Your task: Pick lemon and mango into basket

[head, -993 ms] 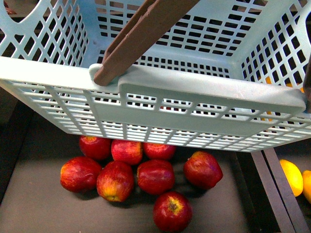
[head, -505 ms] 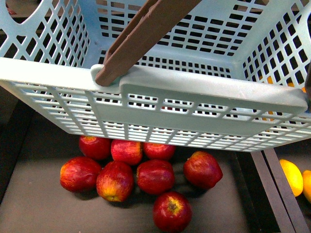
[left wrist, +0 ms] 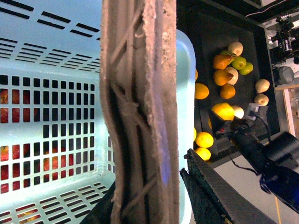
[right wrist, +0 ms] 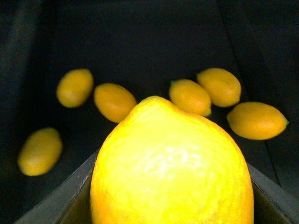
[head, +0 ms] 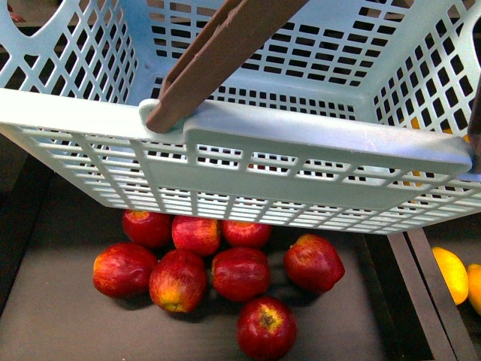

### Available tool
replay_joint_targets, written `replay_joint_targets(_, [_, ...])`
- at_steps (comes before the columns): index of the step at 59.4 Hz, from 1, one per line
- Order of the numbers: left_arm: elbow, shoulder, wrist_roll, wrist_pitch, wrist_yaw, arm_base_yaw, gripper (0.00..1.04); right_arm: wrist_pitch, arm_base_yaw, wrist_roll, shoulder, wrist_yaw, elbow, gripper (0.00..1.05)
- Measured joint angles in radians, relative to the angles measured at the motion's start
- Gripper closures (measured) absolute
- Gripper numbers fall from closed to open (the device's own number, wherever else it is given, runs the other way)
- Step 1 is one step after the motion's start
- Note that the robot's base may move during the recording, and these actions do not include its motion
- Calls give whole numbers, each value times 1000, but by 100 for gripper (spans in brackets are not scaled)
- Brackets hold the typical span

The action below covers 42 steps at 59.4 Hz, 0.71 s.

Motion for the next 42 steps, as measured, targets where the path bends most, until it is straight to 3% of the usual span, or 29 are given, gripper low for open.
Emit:
replay_joint_targets(9, [0, 0, 0, 0, 1, 0, 78, -4, 102, 98, -237, -16, -101, 38])
replay_joint_targets(18, [0, 0, 0, 0, 1, 0, 78, -5, 261, 196, -401, 29, -122, 38])
replay_joint_targets(21, [0, 0, 0, 0, 0, 0, 78, -5, 351, 237, -446, 69, -126, 38])
replay_joint_targets(27, [0, 0, 0, 0, 1, 0, 78, -1, 483, 262, -462, 138, -130, 38])
replay_joint_targets(42, [0, 0, 0, 0, 0, 0, 78, 5, 670, 305, -419, 210, -140, 38])
